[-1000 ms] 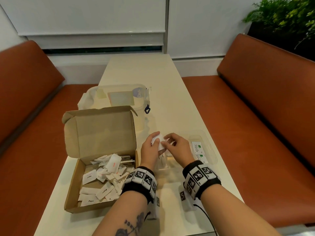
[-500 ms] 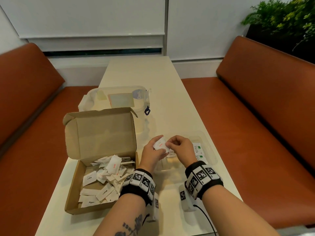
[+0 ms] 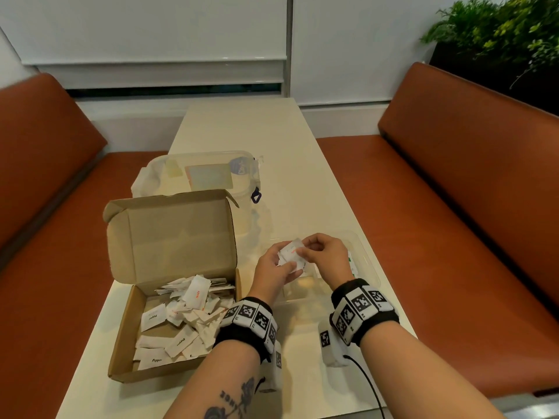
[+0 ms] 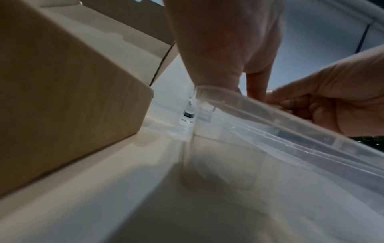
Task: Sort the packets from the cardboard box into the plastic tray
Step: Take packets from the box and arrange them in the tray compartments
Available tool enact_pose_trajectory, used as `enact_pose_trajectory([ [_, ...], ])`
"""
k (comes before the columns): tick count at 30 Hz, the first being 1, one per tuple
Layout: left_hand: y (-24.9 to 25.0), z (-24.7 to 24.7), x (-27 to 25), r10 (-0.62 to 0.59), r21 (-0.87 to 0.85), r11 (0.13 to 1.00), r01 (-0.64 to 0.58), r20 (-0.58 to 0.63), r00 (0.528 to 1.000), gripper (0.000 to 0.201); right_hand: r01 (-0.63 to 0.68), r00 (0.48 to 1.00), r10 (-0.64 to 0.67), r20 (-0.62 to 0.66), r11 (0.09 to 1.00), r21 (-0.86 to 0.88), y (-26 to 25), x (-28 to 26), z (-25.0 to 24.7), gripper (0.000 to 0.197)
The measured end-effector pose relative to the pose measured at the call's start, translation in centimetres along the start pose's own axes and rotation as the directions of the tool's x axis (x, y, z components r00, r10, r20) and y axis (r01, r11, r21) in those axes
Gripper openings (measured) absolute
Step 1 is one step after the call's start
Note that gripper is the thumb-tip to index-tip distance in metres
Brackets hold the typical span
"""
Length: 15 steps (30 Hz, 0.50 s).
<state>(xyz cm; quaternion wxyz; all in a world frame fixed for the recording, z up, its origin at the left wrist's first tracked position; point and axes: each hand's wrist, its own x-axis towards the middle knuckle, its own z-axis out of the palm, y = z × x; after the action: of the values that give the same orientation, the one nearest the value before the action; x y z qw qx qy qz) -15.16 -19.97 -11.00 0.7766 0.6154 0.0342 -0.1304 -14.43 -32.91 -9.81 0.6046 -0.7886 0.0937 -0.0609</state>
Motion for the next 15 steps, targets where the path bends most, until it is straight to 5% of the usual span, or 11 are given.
enact_pose_trajectory([
  [8,-0.7,-0.1,0.5,0.061,0.083,0.995,-0.052,-0.117,0.991,0.046,0.053,0.996,-0.049,-0.069,0.997,0.061,-0.6,0.4,-1.5,0.012],
  [15,-0.7,0.4,0.4,0.043,0.116,0.993,-0.035,-0.065,0.997,0.037,0.1,0.987,-0.062,0.151,0.961,-0.259,-1.6,0.5,-1.9,0.012],
])
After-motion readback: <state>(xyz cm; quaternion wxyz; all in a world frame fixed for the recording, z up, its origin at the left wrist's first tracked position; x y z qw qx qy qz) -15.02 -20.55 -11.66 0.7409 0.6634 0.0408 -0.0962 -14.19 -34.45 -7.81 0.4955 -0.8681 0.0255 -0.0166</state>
